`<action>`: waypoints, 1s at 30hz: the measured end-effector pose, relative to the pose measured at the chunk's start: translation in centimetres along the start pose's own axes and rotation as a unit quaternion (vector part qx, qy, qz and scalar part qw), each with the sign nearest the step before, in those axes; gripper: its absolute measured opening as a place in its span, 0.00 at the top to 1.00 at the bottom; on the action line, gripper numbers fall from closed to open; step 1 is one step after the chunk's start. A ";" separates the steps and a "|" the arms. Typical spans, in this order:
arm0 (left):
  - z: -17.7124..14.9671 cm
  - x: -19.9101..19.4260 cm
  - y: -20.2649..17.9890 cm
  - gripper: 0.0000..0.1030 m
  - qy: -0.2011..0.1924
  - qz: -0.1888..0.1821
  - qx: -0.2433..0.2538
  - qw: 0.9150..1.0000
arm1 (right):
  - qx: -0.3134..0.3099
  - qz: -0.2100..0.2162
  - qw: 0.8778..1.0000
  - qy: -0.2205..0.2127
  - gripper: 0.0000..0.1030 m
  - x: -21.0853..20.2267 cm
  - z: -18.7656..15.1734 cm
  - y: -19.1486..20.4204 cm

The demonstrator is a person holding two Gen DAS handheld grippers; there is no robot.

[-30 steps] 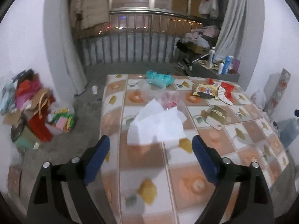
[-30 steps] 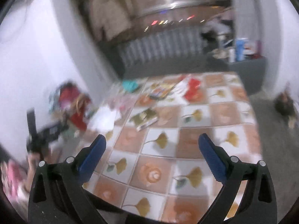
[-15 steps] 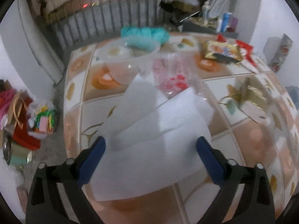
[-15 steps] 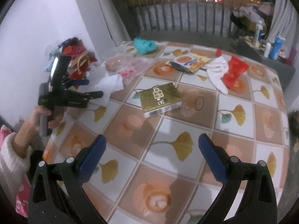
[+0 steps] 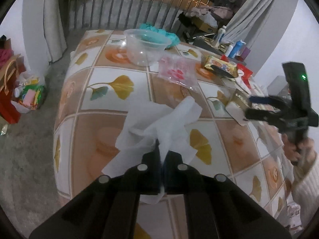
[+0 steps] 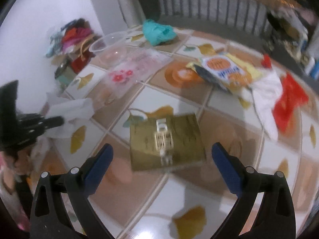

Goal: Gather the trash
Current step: 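Grasp the gold box with right gripper while left grasps white tissue, then carry gold box and tissue to the basket and open both grippers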

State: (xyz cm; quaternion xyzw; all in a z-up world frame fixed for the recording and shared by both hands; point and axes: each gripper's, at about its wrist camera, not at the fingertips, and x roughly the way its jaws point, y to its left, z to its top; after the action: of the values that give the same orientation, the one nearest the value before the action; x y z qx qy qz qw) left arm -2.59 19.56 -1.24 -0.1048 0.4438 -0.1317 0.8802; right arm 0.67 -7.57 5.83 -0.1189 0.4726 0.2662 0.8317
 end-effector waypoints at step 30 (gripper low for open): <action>-5.8 -11.1 -22.4 0.98 -0.113 -0.281 0.088 0.949 | 0.380 -0.112 0.909 -0.131 0.30 -30.3 -36.0 -10.4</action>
State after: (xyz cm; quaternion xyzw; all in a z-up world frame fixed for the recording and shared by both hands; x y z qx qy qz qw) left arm -16.74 1.66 10.48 -0.1618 0.2808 -0.3996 0.8575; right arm -32.08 -42.38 12.08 0.1900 0.4084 -0.0156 0.8927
